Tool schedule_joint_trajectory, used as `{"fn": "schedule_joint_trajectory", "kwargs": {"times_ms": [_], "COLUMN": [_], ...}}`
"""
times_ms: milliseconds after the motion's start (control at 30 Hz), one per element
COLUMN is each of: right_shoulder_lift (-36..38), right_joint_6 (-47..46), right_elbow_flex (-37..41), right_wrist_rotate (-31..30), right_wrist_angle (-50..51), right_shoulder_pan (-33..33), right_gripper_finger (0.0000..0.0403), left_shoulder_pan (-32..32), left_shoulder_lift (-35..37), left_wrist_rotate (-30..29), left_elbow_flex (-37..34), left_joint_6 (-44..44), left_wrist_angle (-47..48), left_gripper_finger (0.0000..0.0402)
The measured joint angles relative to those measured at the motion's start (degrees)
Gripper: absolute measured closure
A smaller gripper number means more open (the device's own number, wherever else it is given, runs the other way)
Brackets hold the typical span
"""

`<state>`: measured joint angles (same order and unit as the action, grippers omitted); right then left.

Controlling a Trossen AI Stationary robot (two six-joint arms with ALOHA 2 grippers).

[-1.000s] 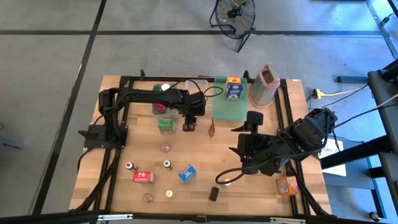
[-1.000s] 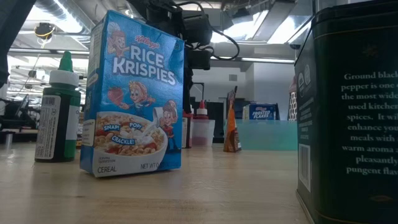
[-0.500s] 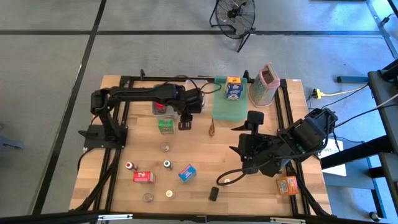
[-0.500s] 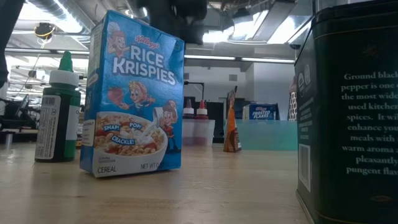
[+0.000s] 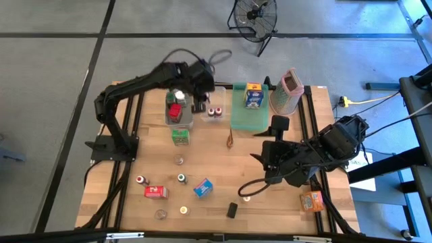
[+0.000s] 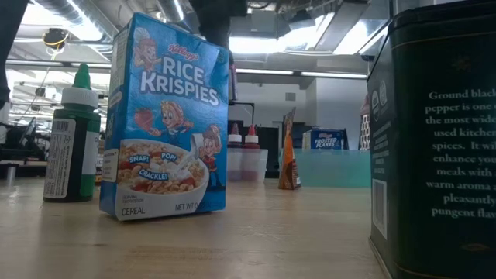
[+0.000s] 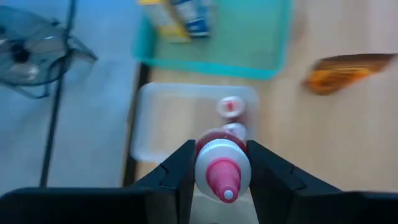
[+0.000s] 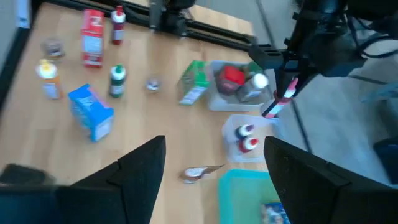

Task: Pick & Place Kitchen Items
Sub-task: Put the pink food coloring bottle into the transparent bin

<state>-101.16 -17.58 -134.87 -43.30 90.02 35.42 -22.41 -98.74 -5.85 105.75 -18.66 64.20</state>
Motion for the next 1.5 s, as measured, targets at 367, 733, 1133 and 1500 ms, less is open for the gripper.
{"fn": "schedule_joint_trajectory", "kwargs": {"times_ms": [367,733,1133,1500], "right_shoulder_lift": [0.99,1.81,1.81,1.81], "right_joint_6": [0.53,1.13,2.64,4.95], "right_elbow_flex": [-0.02,-0.02,-0.02,-0.02], "right_wrist_rotate": [-2.55,-2.57,-2.57,-1.44], "right_wrist_angle": [0.00,-0.02,0.00,0.00], "right_shoulder_pan": [-4.16,-8.09,-10.91,-13.09], "right_gripper_finger": [0.0128,0.0128,0.0128,0.0128], "left_shoulder_pan": [-15.45,-18.81,-19.13,-19.91], "left_shoulder_lift": [-3.39,-10.47,-16.28,-17.95], "left_wrist_rotate": [8.70,13.40,15.56,17.68], "left_elbow_flex": [-0.23,-0.23,-0.25,-0.47], "left_joint_6": [-6.12,-10.17,-11.69,-11.60], "left_wrist_angle": [-4.78,-7.80,-7.44,-8.74], "left_gripper_finger": [0.0287,0.0287,0.0287,0.0287]}}
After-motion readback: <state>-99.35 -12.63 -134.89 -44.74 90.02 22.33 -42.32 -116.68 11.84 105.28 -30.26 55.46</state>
